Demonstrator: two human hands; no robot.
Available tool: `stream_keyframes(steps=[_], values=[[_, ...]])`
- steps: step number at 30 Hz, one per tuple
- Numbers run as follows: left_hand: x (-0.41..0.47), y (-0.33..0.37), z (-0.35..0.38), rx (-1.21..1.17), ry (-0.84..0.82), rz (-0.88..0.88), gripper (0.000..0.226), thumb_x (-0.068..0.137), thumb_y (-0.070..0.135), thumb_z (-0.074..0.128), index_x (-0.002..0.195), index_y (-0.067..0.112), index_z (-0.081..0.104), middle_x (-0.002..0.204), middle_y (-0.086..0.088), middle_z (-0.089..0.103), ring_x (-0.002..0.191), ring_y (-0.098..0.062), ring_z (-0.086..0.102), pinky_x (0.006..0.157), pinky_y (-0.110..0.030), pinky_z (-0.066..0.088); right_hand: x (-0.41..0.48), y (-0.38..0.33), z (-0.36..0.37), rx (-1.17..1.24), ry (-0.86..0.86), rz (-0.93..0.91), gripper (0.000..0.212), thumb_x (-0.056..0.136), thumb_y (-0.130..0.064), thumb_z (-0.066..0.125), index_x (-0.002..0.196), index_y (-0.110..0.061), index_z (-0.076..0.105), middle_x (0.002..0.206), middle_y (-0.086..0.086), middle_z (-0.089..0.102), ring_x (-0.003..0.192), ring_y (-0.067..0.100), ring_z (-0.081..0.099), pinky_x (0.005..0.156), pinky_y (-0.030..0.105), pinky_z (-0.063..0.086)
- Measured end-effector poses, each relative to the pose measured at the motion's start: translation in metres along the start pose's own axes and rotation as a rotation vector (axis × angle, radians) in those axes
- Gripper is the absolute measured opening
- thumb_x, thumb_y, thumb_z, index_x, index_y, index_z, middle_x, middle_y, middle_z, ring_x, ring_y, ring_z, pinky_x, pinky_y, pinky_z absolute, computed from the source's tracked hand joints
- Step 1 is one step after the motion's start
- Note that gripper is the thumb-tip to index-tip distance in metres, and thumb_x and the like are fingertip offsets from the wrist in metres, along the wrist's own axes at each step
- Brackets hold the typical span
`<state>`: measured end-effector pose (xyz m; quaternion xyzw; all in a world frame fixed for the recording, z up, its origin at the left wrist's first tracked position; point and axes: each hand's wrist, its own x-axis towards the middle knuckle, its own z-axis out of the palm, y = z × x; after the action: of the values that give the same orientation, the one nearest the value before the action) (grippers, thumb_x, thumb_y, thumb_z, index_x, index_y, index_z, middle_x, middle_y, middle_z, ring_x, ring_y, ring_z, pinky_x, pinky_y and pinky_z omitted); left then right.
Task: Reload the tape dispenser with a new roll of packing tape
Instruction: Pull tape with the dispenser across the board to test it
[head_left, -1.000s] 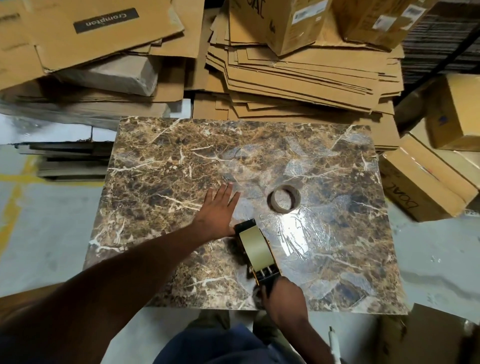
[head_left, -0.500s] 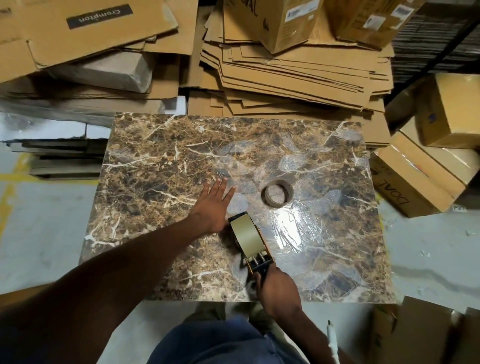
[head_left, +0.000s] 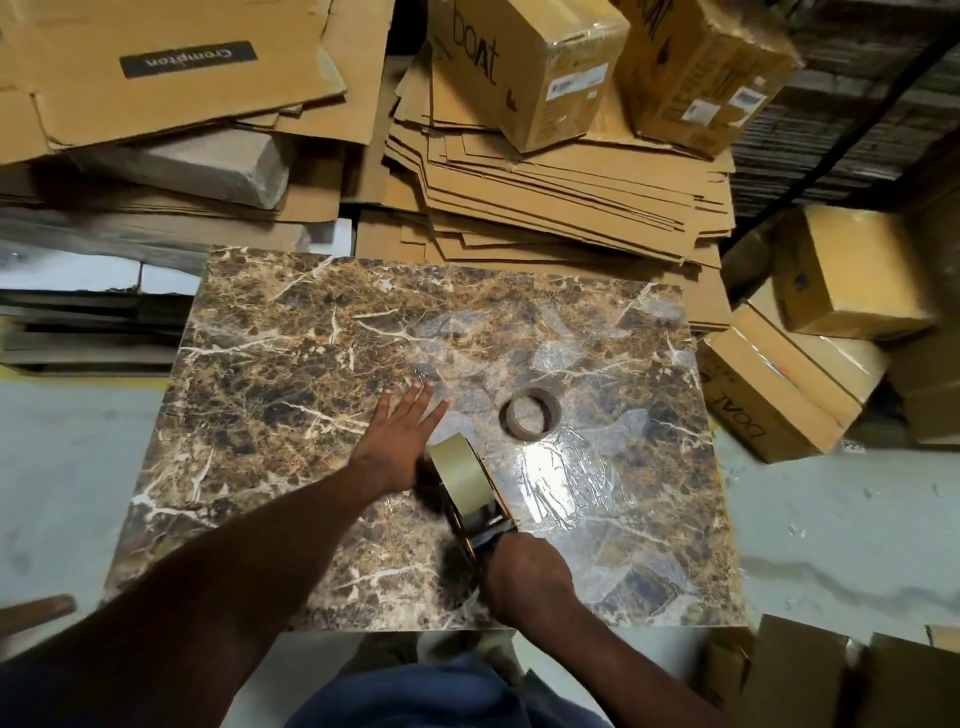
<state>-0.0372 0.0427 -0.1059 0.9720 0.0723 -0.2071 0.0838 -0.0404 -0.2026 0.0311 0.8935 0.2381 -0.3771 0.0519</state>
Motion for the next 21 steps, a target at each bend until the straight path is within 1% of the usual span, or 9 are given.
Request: stream_keyframes(steps=[2, 3, 6, 8, 11, 14, 16, 18, 21], values=[[0.000, -0.001, -0.001, 0.002, 0.018, -0.007, 0.116, 0.092, 0.076, 0.052, 0.159, 0.028, -0.029, 0.174, -0.010, -0.027, 0.163, -0.030, -0.019, 0.129, -0.061, -0.007, -0.001, -0.004, -0.010, -0.011, -0.024, 0.011, 0.031, 0.095, -0.021, 0.049, 0.118, -0.010, 0.067, 0.120, 0.010, 0.070, 0.115, 0.026, 0.066, 0.092, 0.032, 0.053], [0.001, -0.002, -0.001, -0.003, 0.029, -0.009, 0.114, 0.092, 0.078, 0.049, 0.160, 0.028, -0.028, 0.174, -0.010, -0.026, 0.163, -0.029, -0.019, 0.129, -0.061, -0.007, -0.002, -0.003, -0.016, -0.022, -0.071, 0.021, 0.032, 0.094, -0.020, 0.052, 0.119, -0.008, 0.066, 0.119, 0.010, 0.070, 0.115, 0.026, 0.066, 0.091, 0.032, 0.053], [0.000, -0.002, 0.000, -0.070, 0.032, -0.018, 0.132, 0.071, 0.108, 0.028, 0.167, 0.027, -0.012, 0.174, -0.006, -0.021, 0.163, -0.027, -0.015, 0.129, -0.062, -0.006, -0.018, 0.014, -0.018, -0.049, -0.415, 0.059, 0.033, 0.086, -0.022, 0.064, 0.113, -0.004, 0.072, 0.094, 0.009, 0.070, 0.107, 0.025, 0.069, 0.080, 0.026, 0.049], [0.000, -0.002, 0.004, -0.075, 0.046, -0.011, 0.142, 0.062, 0.113, 0.023, 0.169, 0.026, -0.008, 0.175, -0.007, -0.020, 0.164, -0.029, -0.014, 0.129, -0.063, -0.005, -0.031, 0.038, -0.003, -0.024, -0.581, 0.095, 0.034, 0.080, -0.032, 0.067, 0.101, -0.007, 0.075, 0.094, 0.011, 0.071, 0.111, 0.023, 0.068, 0.079, 0.022, 0.046], [0.000, -0.002, 0.007, -0.094, 0.069, 0.007, 0.141, 0.065, 0.112, 0.025, 0.170, 0.025, -0.008, 0.176, -0.010, -0.019, 0.164, -0.030, -0.016, 0.129, -0.063, -0.006, -0.035, 0.056, 0.006, -0.176, -0.574, 0.049, 0.026, 0.080, -0.030, 0.067, 0.096, -0.009, 0.072, 0.104, 0.010, 0.074, 0.112, 0.026, 0.069, 0.081, 0.022, 0.049], [-0.001, -0.003, 0.008, -0.092, 0.067, 0.002, 0.141, 0.064, 0.112, 0.025, 0.170, 0.025, -0.008, 0.176, -0.010, -0.019, 0.163, -0.030, -0.016, 0.129, -0.062, -0.006, -0.030, 0.042, -0.003, -0.372, -0.541, -0.034, 0.014, 0.085, -0.025, 0.065, 0.088, -0.012, 0.068, 0.095, 0.008, 0.070, 0.102, 0.027, 0.072, 0.077, 0.032, 0.050], [-0.001, -0.003, 0.004, -0.079, 0.061, -0.003, 0.142, 0.063, 0.113, 0.025, 0.170, 0.025, -0.009, 0.176, -0.010, -0.019, 0.164, -0.030, -0.016, 0.129, -0.063, -0.005, -0.028, 0.033, -0.008, -0.415, -0.544, -0.051, 0.020, 0.085, -0.030, 0.066, 0.098, -0.016, 0.071, 0.104, 0.009, 0.074, 0.101, 0.028, 0.072, 0.076, 0.033, 0.051], [-0.002, 0.000, 0.001, -0.070, 0.045, -0.005, 0.142, 0.064, 0.112, 0.026, 0.170, 0.025, -0.009, 0.176, -0.010, -0.019, 0.164, -0.031, -0.016, 0.129, -0.063, -0.004, -0.024, 0.028, -0.014, -0.425, -0.564, -0.018, 0.021, 0.084, -0.033, 0.068, 0.096, -0.017, 0.071, 0.106, 0.008, 0.075, 0.100, 0.026, 0.073, 0.081, 0.034, 0.055], [-0.003, 0.002, -0.004, -0.047, 0.033, -0.012, 0.142, 0.064, 0.111, 0.028, 0.170, 0.023, -0.007, 0.177, -0.012, -0.017, 0.164, -0.033, -0.013, 0.128, -0.064, -0.006, -0.013, 0.026, -0.026, -0.453, -0.636, -0.014, 0.027, 0.083, -0.035, 0.069, 0.097, -0.013, 0.075, 0.092, 0.004, 0.077, 0.084, 0.022, 0.075, 0.071, 0.030, 0.054]])
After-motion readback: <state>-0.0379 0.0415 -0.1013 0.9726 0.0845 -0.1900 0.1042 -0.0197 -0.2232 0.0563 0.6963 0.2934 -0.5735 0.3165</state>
